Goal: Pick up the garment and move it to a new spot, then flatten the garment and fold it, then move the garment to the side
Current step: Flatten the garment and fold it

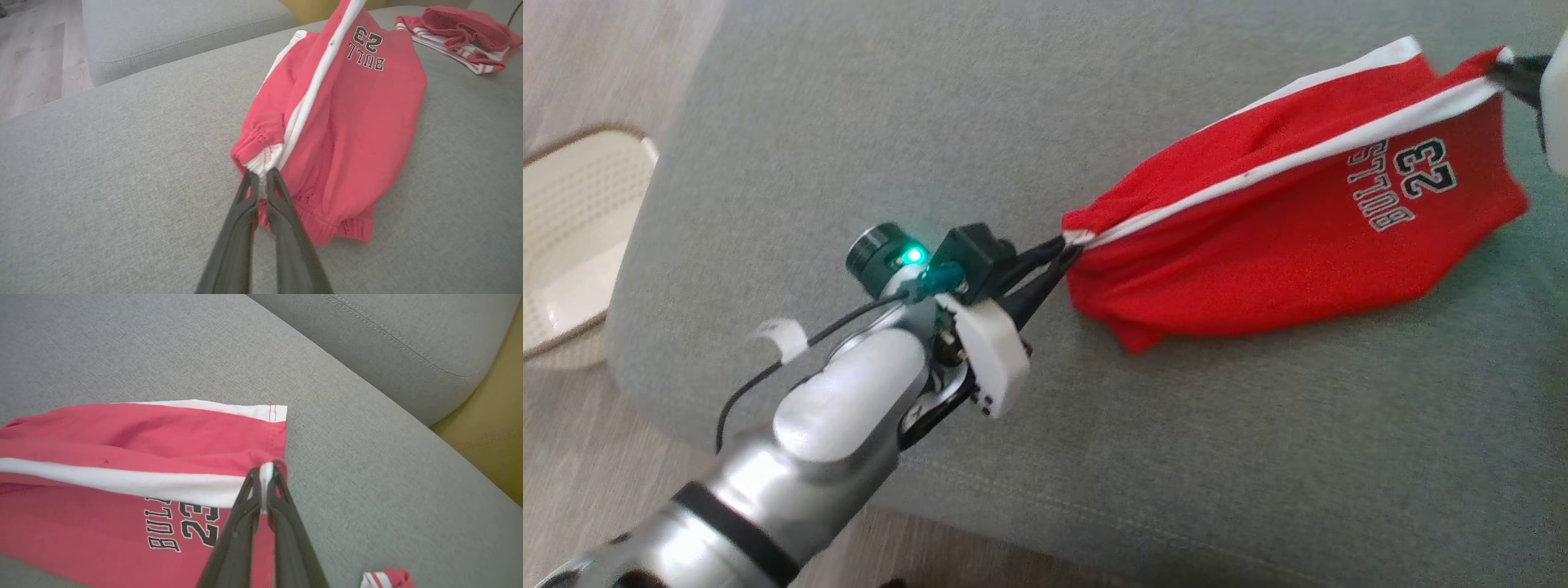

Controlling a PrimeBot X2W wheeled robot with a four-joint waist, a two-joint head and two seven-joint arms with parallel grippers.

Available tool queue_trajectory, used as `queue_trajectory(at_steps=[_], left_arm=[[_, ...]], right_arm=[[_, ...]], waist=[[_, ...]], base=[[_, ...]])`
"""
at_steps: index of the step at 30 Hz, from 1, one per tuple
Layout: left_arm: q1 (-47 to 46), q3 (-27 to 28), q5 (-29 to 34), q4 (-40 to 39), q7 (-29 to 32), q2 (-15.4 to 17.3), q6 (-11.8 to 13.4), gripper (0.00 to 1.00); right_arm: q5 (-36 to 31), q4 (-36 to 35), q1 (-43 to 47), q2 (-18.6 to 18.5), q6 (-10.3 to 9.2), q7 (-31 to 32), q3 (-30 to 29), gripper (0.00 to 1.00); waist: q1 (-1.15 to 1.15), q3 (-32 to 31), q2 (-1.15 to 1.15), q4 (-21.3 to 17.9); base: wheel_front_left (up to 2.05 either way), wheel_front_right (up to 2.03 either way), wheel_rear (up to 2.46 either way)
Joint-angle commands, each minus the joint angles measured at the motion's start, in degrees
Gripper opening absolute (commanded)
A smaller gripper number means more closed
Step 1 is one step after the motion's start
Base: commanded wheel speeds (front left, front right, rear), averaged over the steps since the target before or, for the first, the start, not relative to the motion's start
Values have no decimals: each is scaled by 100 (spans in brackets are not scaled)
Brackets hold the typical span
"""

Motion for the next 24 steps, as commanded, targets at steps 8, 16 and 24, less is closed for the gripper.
queue_trajectory(at_steps=[8, 16, 24], left_arm=[[-820, 205, -38, 709, -336, -401, -68, 0], [-1137, 154, -73, 1337, -532, -679, -103, 20], [-1219, 299, -94, 1781, -648, -821, 67, 100]], right_arm=[[-235, 461, -667, 49, -5, -364, 308, 0], [-189, 833, -988, 108, -5, -716, 643, 0], [-344, 1419, -1112, 312, -5, -1240, 741, 100]], waist=[[0, 562, 0, 402], [0, 766, 0, 455], [0, 778, 0, 385]], base=[[0, 0, 0], [0, 0, 0], [0, 0, 0]])
